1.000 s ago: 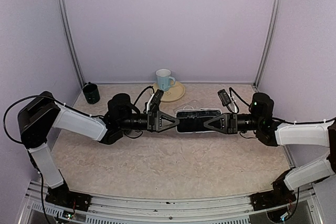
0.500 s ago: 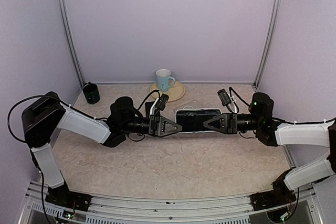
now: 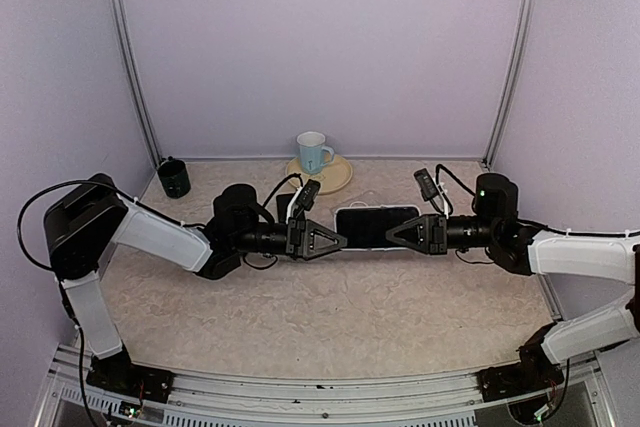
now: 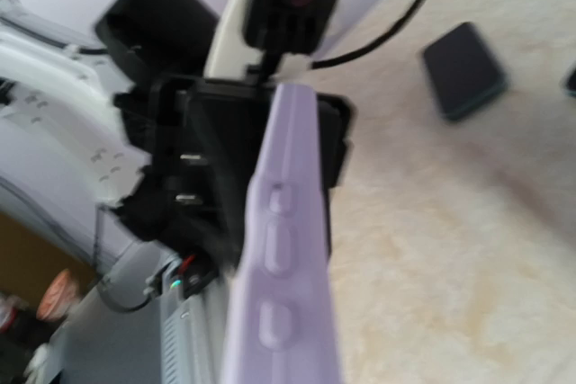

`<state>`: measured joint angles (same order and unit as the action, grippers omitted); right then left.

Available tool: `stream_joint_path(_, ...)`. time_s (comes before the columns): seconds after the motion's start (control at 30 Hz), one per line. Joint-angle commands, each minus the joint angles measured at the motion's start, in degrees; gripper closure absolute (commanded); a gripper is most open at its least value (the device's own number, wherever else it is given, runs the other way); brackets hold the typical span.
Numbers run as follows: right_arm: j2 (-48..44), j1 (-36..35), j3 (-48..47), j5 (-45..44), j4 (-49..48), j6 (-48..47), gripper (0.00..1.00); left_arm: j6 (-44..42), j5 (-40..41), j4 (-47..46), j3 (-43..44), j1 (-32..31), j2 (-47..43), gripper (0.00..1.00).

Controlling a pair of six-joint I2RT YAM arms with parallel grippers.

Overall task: Put the phone into the phone case
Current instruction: Press the phone with the phone case, then adjust the phone with the phone case.

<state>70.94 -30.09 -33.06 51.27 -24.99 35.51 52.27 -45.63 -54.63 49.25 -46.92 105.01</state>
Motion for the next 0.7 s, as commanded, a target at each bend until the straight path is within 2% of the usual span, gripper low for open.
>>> stream_joint_path(0.0,-1.6,0.1,-1.3,-6.7,0.6,0.8,1.0,-0.9,4.2,3.6,2.1,0.6,-0.9,0.57)
stream_joint_path(0.2,0.1,0.1,-5.8,-9.4,6.7,6.6,1.0,-18.5,20.2,25.8,4.8,-0.5,-7.7,0.32)
stream_joint_path(0.3,1.5,0.1,-7.4,-9.3,8.9,9.8,1.0,-27.0,30.0,33.2,6.4,-2.6,-11.3,0.22)
stream_joint_path(0.43,2.4,0.1,-8.0,-9.5,9.8,13.4,1.0,-37.4,42.7,39.7,8.5,-7.1,-13.4,0.02)
stream_joint_path(0.57,3.0,0.1,-8.6,-10.7,11.6,14.6,1.0,-48.9,54.7,38.6,8.0,-13.0,-13.3,0.01)
stream_joint_path(0.67,3.7,0.1,-8.9,-10.7,13.0,15.2,1.0,-55.9,60.0,34.9,6.5,-15.7,-13.0,0.01)
